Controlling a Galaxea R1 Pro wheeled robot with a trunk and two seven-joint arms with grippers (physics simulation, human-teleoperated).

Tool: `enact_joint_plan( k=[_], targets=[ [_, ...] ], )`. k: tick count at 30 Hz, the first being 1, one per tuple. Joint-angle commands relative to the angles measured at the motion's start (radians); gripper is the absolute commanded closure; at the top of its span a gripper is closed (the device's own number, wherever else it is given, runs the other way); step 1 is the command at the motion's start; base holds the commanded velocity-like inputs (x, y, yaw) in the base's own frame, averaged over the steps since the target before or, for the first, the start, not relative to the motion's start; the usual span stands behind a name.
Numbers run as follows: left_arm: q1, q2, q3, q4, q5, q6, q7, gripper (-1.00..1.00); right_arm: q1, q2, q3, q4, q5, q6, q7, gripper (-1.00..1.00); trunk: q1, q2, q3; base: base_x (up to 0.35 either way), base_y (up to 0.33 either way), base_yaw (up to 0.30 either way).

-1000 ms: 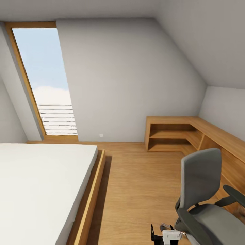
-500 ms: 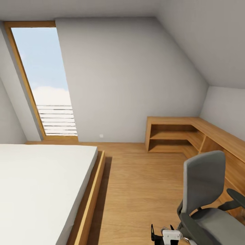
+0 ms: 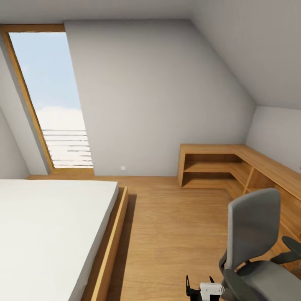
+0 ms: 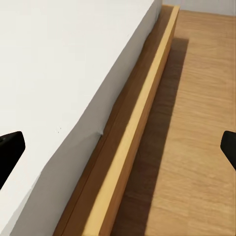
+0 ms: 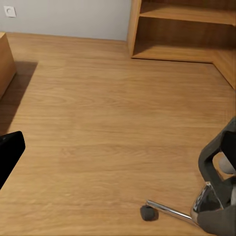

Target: In the bedroom, organize the workspace by keeping the computer under the desk, ensuring the monitor is on the desk, placing the keyboard on the desk next to the monitor, placing the mouse on the desk next to the keyboard, moving the folder from the swivel chair onto the desk next to the mouse, stacking the notebook on top of the folder with the pen on top of the notebook, and positioning the swivel chair next to the desk.

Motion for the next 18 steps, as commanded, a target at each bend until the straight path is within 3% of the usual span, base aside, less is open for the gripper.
enact_joint_plan(
  k=[1,10,18],
  targets=[
    [-0.001,0.001,-0.008,-0.001,0.002,-0.002,0.009,-1.0,-0.001,0.0,0.009,0.001,-0.006,-0.002,-0.004,-1.0,0.0,-0.001,-0.001,0.011,0.0,-0.132],
    [-0.001,0.001,-0.008,-0.001,0.002,-0.002,0.009,-1.0,0.0,0.0,0.009,0.001,-0.006,-0.002,-0.004,-1.0,0.0,-0.001,0.005,0.003,0.0,-0.173],
    [-0.001,0.002,-0.008,-0.001,0.002,-0.002,0.01,-1.0,-0.001,0.002,0.009,0.001,-0.006,-0.001,-0.004,-1.0,0.0,-0.001,0.006,0.066,0.0,-0.039]
  ],
)
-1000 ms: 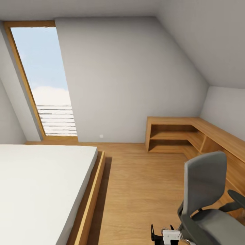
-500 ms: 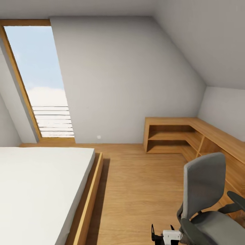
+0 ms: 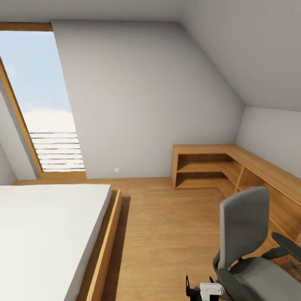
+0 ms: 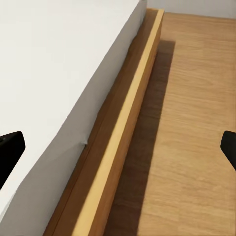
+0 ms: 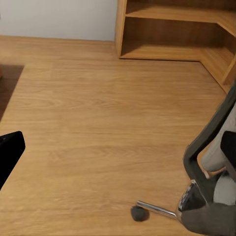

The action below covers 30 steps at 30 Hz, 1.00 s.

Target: In the bedroom, organize the workspace by keeping the computer under the desk, ensuring the monitor is on the desk, placing the keyboard on the desk next to the monitor, placing the mouse on the desk next to the keyboard, moving the folder from the swivel chair onto the desk next to the mouse, stacking the notebook on top of the folder with the pen on top of the notebook, and positioning the swivel chair next to the desk.

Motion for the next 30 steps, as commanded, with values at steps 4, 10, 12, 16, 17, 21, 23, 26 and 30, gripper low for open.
enact_joint_plan(
  k=[4,10,12,16,17,21,23,26,30],
  targets=[
    [-0.001,0.0,-0.009,-0.001,0.002,-0.001,0.009,-1.0,-0.001,0.001,0.009,0.001,-0.006,-0.003,-0.004,-1.0,0.001,-0.001,-0.001,0.274,0.0,-0.003],
    [-0.001,0.001,-0.009,-0.001,0.003,-0.001,0.009,-1.0,-0.001,0.002,0.01,0.002,-0.006,-0.002,-0.004,-1.0,0.001,-0.001,-0.001,0.311,0.0,-0.001],
    [-0.001,0.001,-0.009,-0.001,0.003,-0.001,0.009,-1.0,-0.001,0.002,0.009,0.003,-0.006,-0.002,-0.004,-1.0,0.001,-0.001,-0.001,0.317,0.0,0.0],
    [-0.001,0.001,-0.009,-0.001,0.003,-0.001,0.009,-1.0,-0.001,0.002,0.009,0.003,-0.006,-0.002,-0.004,-1.0,0.001,-0.001,-0.001,0.318,0.0,0.0],
    [-0.001,0.001,-0.009,-0.001,0.003,-0.001,0.009,-1.0,-0.001,0.002,0.009,0.003,-0.006,-0.002,-0.004,-1.0,0.001,-0.001,-0.001,0.32,0.0,0.0],
    [-0.001,0.001,-0.009,-0.001,0.003,-0.001,0.009,-1.0,-0.002,0.002,0.009,0.003,-0.006,-0.002,-0.004,-1.0,0.001,-0.001,-0.001,0.32,0.0,0.0],
    [-0.001,0.001,-0.009,-0.001,0.003,-0.001,0.009,-1.0,-0.001,0.002,0.009,0.003,-0.006,-0.002,-0.004,-1.0,0.001,-0.001,-0.001,0.321,0.0,0.0],
    [-0.001,0.001,-0.009,0.0,0.003,-0.001,0.009,-1.0,-0.001,0.002,0.009,0.003,-0.006,-0.002,-0.004,-1.0,0.001,-0.001,-0.001,0.321,0.0,0.0],
    [-0.001,0.0,-0.009,0.012,0.003,-0.001,0.009,-1.0,-0.001,0.001,0.009,0.002,-0.006,-0.002,-0.004,-1.0,0.001,-0.001,-0.001,0.321,0.0,0.0]
  ],
)
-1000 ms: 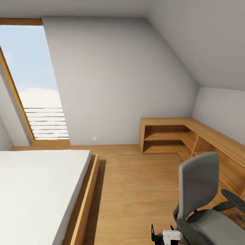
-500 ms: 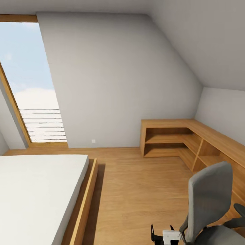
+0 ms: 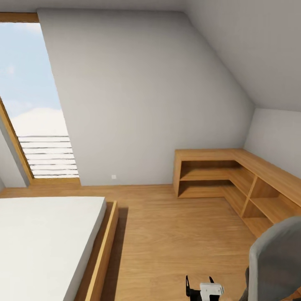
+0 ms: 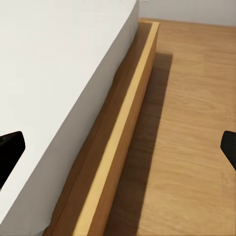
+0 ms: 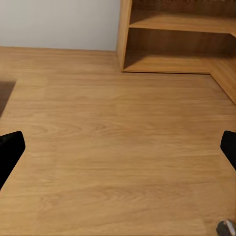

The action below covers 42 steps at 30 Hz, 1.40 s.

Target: In the bedroom, organize the workspace by keeping the computer under the desk, ensuring the monitor is on the desk, placing the keyboard on the desk next to the monitor, placing the mouse on the desk next to the keyboard, moving the folder from the swivel chair onto the desk next to the mouse, stacking the notebook on top of the folder with the pen on top of the notebook, and positioning the swivel chair next to the desk.

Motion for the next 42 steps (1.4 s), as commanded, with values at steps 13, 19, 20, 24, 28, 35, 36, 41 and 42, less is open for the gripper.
enact_joint_plan(
  k=[13,19,20,24,28,35,36,41,42],
  targets=[
    [-0.001,0.001,-0.009,0.01,0.0,0.0,0.009,-1.0,-0.001,-0.001,0.009,0.0,-0.006,-0.001,-0.004,-1.0,0.001,-0.001,-0.002,0.321,0.0,0.0],
    [-0.001,0.001,-0.009,0.01,0.0,0.0,0.009,-1.0,0.0,-0.001,0.009,0.0,-0.006,-0.001,-0.004,-1.0,0.001,-0.001,-0.002,0.321,0.0,0.0],
    [-0.001,0.001,-0.009,0.01,0.0,0.0,0.009,-1.0,0.0,-0.001,0.009,0.0,-0.006,-0.001,-0.004,-1.0,0.001,-0.001,-0.002,0.321,0.0,0.0],
    [-0.001,0.002,-0.009,0.01,0.0,0.0,0.009,-1.0,-0.001,-0.001,0.009,0.0,-0.006,-0.001,-0.004,-1.0,0.001,-0.001,-0.002,0.321,0.0,0.0],
    [-0.001,0.002,-0.009,0.01,0.0,0.0,0.009,-1.0,-0.001,-0.001,0.009,0.0,-0.006,-0.001,-0.004,-1.0,0.001,-0.001,-0.002,0.321,0.0,0.0],
    [-0.001,0.002,-0.009,0.01,0.001,-0.001,0.009,-1.0,-0.001,0.0,0.009,0.001,-0.006,-0.001,-0.004,-1.0,0.001,-0.001,-0.002,0.321,0.0,0.0],
    [-0.001,0.002,-0.009,0.01,0.001,-0.001,0.009,-1.0,0.0,0.0,0.009,0.001,-0.006,-0.001,-0.004,-1.0,0.001,-0.001,-0.002,0.321,0.0,0.0],
    [-0.001,0.001,-0.009,0.01,0.0,0.0,0.009,-1.0,-0.001,0.001,0.009,0.001,-0.006,-0.001,-0.004,-1.0,0.001,-0.001,-0.002,0.321,0.0,0.0],
    [-0.001,0.001,-0.009,0.01,0.0,0.0,0.009,-1.0,-0.001,0.001,0.009,0.002,-0.006,-0.001,-0.004,-1.0,0.001,-0.001,-0.002,0.321,0.0,0.0]
  ],
)
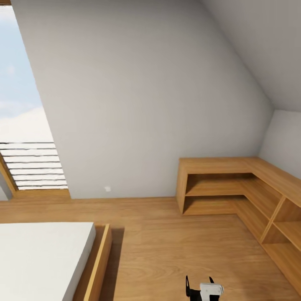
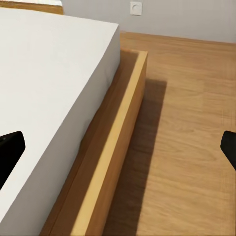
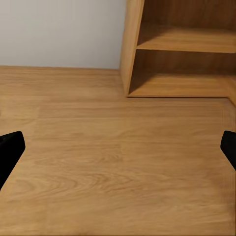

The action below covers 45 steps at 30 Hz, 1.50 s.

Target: In the bedroom, organize the workspace by keeping the computer under the desk, ensuring the monitor is on the desk, placing the keyboard on the desk next to the monitor, placing the mouse on the desk next to the keyboard, moving the folder from the swivel chair onto the desk next to the mouse, stacking the notebook on top of the folder with the pen on top of the notebook, and positioning the swivel chair next to the desk.

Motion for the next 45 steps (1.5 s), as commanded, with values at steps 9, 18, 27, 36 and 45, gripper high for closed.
enact_joint_plan(
  k=[9,18,27,36,45],
  targets=[
    [-0.001,0.0,-0.009,0.0,0.002,-0.002,0.009,-1.0,0.0,0.001,0.009,0.002,-0.006,-0.003,-0.004,-1.0,0.001,-0.001,-0.002,0.322,0.0,0.0],
    [-0.001,0.0,-0.009,0.005,0.002,-0.001,0.008,-1.0,-0.001,0.002,0.009,0.003,-0.006,-0.003,-0.004,-1.0,0.001,-0.001,-0.002,0.324,0.0,0.0],
    [-0.001,0.0,-0.01,0.015,0.002,-0.001,0.008,-1.0,-0.001,0.001,0.009,0.005,-0.006,-0.003,-0.003,-1.0,0.001,-0.001,-0.002,0.325,0.0,-0.003],
    [-0.001,0.0,-0.01,0.016,0.002,-0.001,0.008,-1.0,-0.001,0.0,0.01,0.003,-0.005,-0.003,-0.002,-1.0,0.001,-0.001,-0.005,0.326,0.0,-0.197],
    [-0.001,0.0,-0.01,0.016,0.002,-0.001,0.008,-1.0,-0.001,0.0,0.01,0.003,-0.006,-0.003,-0.002,-1.0,0.001,-0.001,-0.009,0.326,0.0,-0.242]
  ],
)
